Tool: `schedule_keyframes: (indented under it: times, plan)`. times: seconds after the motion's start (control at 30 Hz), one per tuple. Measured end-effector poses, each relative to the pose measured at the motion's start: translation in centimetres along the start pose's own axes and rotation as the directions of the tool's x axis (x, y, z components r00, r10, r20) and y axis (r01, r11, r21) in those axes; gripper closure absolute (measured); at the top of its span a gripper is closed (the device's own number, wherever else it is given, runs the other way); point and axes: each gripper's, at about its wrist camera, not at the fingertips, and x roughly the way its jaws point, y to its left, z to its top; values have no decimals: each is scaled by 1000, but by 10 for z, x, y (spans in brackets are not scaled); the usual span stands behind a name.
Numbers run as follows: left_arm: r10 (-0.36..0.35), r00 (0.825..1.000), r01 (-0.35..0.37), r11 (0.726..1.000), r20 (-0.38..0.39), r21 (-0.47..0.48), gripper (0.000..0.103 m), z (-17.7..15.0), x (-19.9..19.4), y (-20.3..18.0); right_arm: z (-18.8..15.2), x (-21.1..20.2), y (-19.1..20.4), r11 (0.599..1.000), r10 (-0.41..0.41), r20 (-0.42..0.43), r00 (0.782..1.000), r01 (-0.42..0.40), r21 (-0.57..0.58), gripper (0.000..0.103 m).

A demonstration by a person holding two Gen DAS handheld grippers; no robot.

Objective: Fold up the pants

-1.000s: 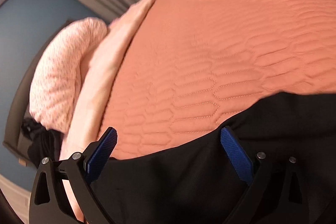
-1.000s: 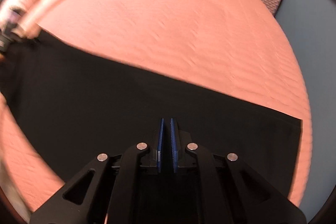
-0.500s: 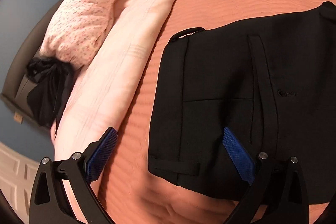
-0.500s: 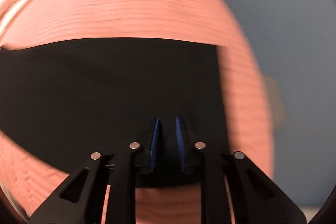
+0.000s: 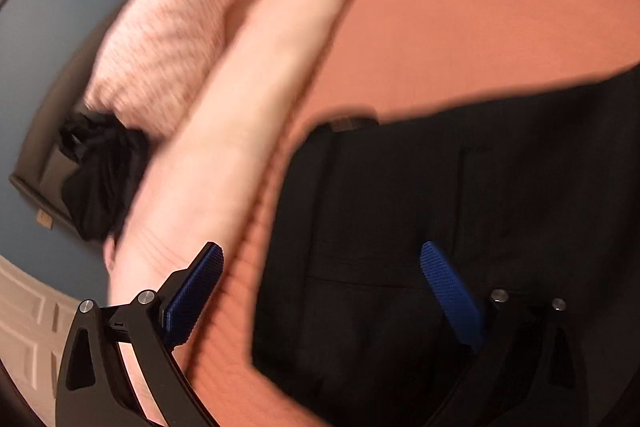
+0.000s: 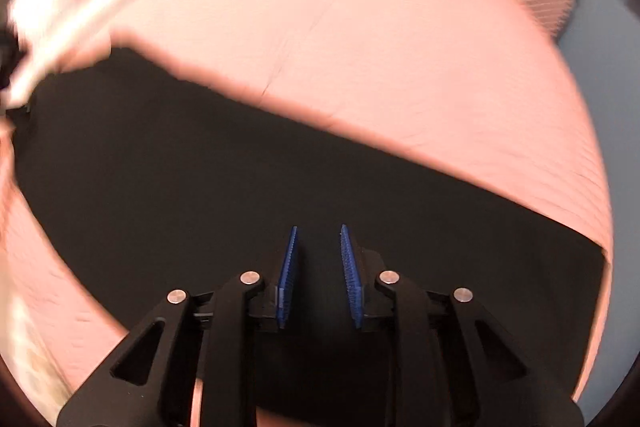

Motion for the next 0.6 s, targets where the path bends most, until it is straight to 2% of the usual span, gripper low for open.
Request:
schedule_keyframes:
  times: [0.03,0.07,0.13,0.17,0.2,0.23,0.27,0.33,0.43,0.47,0.5,0.57,0.6]
  plan:
    - [-13,1000,14,999,12,-39,5,2,-2,7,2,-8,-5,1000,15,19,1000,-15,22,80]
    - [6,1000,-5,998,12,-57,6,5,-11,11,-1,-23,-19,997,21,8,1000,-21,77,80]
    - [61,996,-56,995,61,-86,9,13,-41,21,-32,-67,-61,982,-13,84,996,-3,187,73]
    - [61,990,-47,993,124,-108,7,17,-68,24,-50,-78,-79,970,-65,97,993,40,238,46]
    - [38,984,-15,991,176,-130,7,19,-93,25,-76,-91,-108,944,-150,92,984,116,308,15]
    - [8,976,25,989,218,-146,6,21,-117,22,-96,-98,-133,919,-206,79,975,166,358,9]
    - [-31,962,77,985,273,-158,6,21,-150,11,-124,-106,-161,879,-258,43,965,216,425,9]
    - [-83,944,135,980,319,-146,6,19,-192,-15,-171,-120,-210,806,-317,-29,948,285,519,9]
    - [-179,920,224,970,349,-93,6,10,-256,-83,-206,-131,-253,762,-310,-30,950,267,589,9]
    - [-225,912,261,963,343,-61,6,5,-275,-110,-212,-130,-267,760,-291,-29,956,249,601,9]
    - [-263,906,289,957,332,-31,5,-1,-291,-135,-211,-127,-261,775,-272,-18,962,231,588,9]
    - [-320,899,326,945,298,31,5,-14,-318,-181,-203,-119,-255,830,-297,25,955,245,502,12]
    - [-332,899,331,942,286,52,5,-20,-328,-198,-195,-111,-250,849,-288,39,957,236,473,22]
